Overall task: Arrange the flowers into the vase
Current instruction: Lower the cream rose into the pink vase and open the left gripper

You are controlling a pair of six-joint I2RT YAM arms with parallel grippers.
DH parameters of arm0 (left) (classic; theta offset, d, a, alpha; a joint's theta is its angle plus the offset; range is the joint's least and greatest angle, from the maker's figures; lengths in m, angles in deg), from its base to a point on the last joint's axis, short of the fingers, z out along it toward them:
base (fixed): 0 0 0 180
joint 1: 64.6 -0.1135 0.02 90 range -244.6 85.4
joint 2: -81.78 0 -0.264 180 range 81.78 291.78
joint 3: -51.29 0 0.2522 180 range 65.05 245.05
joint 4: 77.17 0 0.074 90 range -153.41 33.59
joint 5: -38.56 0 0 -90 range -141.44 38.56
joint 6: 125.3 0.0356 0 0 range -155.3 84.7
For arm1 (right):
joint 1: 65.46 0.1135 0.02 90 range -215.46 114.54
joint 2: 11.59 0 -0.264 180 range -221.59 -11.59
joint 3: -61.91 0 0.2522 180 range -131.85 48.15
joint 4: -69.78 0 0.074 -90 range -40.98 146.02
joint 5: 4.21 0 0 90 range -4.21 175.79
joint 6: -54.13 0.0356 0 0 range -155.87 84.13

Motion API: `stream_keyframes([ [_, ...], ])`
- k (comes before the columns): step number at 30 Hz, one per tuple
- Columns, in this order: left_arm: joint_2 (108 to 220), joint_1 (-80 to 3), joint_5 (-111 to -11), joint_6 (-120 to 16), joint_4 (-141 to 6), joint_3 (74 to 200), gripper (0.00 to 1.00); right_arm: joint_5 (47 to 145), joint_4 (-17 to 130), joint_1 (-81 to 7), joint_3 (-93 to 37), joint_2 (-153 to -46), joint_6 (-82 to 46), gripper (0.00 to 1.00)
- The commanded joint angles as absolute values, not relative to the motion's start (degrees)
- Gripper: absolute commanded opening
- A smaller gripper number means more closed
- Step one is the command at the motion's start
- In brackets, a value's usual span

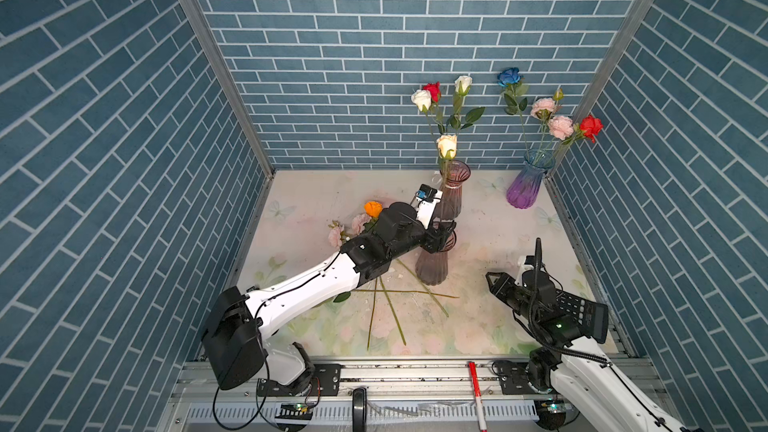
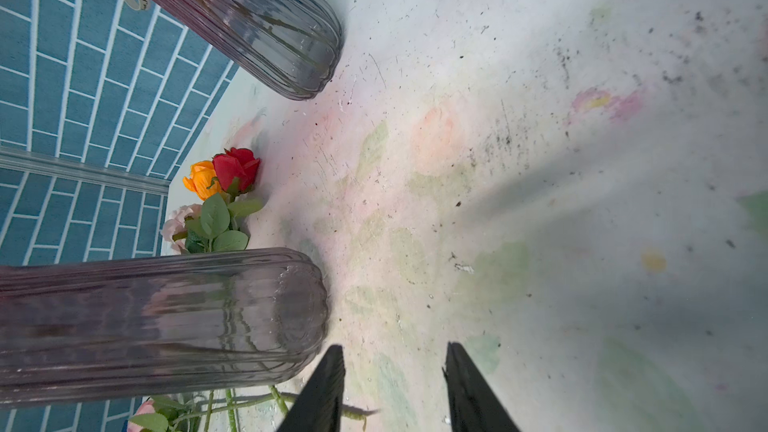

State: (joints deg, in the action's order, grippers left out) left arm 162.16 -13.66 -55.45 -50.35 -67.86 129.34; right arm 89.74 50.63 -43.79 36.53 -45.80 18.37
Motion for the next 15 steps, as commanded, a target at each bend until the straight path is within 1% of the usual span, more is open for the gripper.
stream_keyframes([
  [1,157.81,-13.45,-52.63,-52.20,-64.65,125.98,0.64,90.19,51.50,-44.10,36.30,-45.81,20.37,0.42],
  [6,148.60,-13.51,-45.90,-57.37,-62.26,115.23,0.64,90.27,51.19,-44.11,36.44,-45.48,20.44,0.42],
  [10,137.83,-13.62,-40.81,-62.32,-59.97,104.48,0.66,90.34,51.66,-44.19,36.59,-45.97,20.58,0.42],
  [15,125.86,-13.89,-37.25,-68.00,-55.19,94.26,0.62,90.54,53.10,-44.19,36.27,-48.68,20.58,0.42],
])
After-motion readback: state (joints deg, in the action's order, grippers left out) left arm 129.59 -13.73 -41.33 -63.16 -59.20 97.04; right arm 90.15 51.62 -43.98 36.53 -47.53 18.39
